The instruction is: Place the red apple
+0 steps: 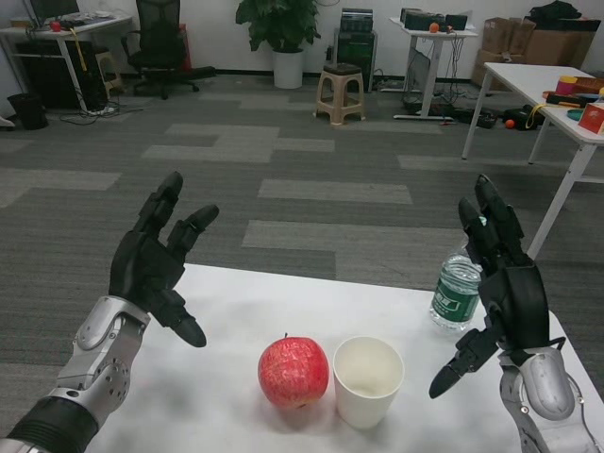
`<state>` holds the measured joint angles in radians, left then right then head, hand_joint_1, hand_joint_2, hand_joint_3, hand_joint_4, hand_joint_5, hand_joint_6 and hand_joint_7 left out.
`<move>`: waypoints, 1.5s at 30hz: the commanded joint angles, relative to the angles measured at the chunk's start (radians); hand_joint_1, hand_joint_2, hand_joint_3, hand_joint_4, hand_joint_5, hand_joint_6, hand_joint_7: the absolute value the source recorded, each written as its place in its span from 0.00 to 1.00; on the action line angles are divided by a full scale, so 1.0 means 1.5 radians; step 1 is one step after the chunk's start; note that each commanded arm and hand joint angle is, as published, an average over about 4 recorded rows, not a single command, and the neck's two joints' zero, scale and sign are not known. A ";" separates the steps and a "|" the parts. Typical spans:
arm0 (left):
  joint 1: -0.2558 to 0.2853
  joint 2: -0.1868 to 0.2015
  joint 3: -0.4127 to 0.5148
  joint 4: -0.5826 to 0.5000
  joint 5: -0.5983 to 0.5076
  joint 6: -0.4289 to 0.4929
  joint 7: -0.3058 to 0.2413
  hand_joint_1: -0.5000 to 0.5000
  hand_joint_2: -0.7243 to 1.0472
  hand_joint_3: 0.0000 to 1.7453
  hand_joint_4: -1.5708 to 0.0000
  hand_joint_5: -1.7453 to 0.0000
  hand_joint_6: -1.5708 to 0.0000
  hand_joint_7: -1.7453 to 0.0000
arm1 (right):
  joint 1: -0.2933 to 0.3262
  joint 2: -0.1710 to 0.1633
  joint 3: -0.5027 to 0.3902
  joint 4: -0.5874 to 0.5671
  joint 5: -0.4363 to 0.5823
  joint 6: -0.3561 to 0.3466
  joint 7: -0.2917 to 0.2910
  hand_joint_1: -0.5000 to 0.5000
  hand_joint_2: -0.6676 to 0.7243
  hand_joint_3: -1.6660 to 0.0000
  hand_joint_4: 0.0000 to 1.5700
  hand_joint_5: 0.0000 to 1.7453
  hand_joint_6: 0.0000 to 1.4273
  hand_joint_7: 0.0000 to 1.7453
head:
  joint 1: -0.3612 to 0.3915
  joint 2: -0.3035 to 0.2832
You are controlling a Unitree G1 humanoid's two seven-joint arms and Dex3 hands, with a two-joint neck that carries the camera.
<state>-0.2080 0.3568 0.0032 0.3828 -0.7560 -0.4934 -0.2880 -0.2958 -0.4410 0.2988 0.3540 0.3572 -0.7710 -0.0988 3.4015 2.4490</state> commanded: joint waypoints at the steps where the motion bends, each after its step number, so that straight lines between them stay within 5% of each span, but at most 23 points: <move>1: -0.012 -0.006 0.001 -0.013 -0.003 -0.008 0.001 0.02 0.10 0.00 1.00 0.59 1.00 1.00 | -0.020 -0.002 0.000 0.005 0.005 0.001 -0.002 0.67 1.00 1.00 0.00 0.00 0.00 0.04 | 0.001 0.002; 15: -0.012 -0.020 0.018 -0.060 0.013 -0.009 0.001 0.02 0.10 0.01 1.00 0.59 1.00 1.00 | -0.031 -0.001 0.004 0.006 0.005 0.001 -0.002 0.67 0.99 1.00 0.00 0.00 0.00 0.04 | -0.006 0.026; 27: -0.027 -0.056 0.056 -0.074 0.077 -0.015 -0.002 0.02 0.10 0.00 1.00 0.59 1.00 1.00 | -0.031 0.004 -0.005 0.004 0.004 0.001 -0.002 0.67 0.99 1.00 0.00 0.00 0.00 0.04 | -0.030 0.067; 35: -0.032 -0.059 0.053 -0.072 0.075 -0.019 -0.001 0.02 0.15 0.03 1.00 0.59 1.00 1.00 | -0.031 0.006 -0.015 0.004 0.004 0.001 -0.002 0.67 1.00 1.00 0.00 0.00 0.00 0.04 | -0.032 0.062; 45: -0.034 -0.064 0.047 -0.070 0.071 -0.017 -0.001 0.02 0.10 0.00 1.00 0.65 1.00 1.00 | -0.030 0.009 -0.033 0.004 0.002 0.000 -0.002 0.67 1.00 1.00 0.00 0.00 0.00 0.04 | -0.040 0.036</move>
<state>-0.2415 0.2679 0.0736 0.2747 -0.6473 -0.5119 -0.2882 -0.3154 -0.4350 0.2648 0.3553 0.3562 -0.7710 -0.0988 3.3435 2.5072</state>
